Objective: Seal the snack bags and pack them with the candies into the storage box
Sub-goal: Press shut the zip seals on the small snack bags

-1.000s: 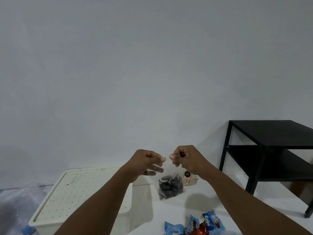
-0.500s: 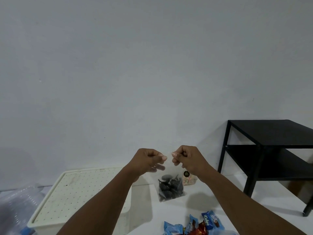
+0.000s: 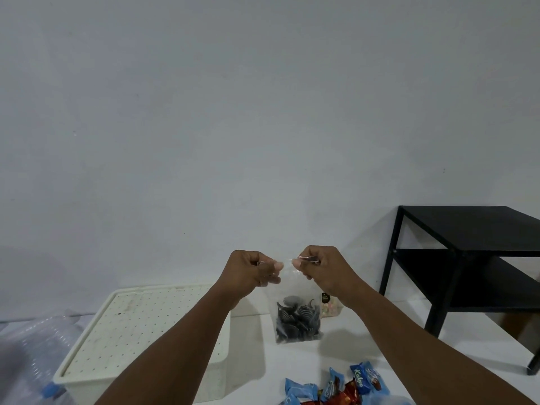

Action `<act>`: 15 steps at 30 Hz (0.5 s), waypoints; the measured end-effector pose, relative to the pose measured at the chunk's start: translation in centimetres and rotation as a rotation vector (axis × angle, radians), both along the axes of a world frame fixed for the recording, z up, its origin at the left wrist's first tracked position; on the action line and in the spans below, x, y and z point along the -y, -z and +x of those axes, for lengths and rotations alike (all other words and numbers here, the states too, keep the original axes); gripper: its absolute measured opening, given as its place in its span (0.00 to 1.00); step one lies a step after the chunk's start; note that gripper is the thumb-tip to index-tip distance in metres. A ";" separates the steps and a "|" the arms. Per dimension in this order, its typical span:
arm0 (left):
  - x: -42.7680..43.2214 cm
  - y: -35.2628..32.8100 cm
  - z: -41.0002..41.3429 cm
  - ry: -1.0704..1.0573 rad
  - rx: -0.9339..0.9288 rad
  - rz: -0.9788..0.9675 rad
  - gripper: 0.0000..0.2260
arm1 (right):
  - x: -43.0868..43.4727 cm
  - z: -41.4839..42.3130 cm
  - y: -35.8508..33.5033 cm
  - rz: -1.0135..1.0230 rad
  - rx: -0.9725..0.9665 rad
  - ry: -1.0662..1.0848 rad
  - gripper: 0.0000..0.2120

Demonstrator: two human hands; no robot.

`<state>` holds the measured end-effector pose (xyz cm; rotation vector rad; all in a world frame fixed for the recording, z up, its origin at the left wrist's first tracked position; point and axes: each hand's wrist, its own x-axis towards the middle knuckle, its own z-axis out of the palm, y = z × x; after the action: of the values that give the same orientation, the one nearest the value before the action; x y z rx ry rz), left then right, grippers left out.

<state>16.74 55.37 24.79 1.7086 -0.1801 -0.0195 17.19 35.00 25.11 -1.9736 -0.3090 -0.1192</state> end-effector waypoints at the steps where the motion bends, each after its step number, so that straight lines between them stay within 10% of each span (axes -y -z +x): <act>1: -0.1 0.0 0.0 0.001 -0.017 -0.024 0.13 | 0.0 0.1 -0.1 0.007 0.007 -0.012 0.09; 15: -1.2 0.4 0.0 -0.033 0.008 -0.037 0.11 | -0.2 0.3 0.7 0.103 -0.077 0.108 0.07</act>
<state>16.72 56.53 24.36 1.6746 -0.1577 0.0149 17.54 35.23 24.42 -1.8872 -0.1436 -0.1257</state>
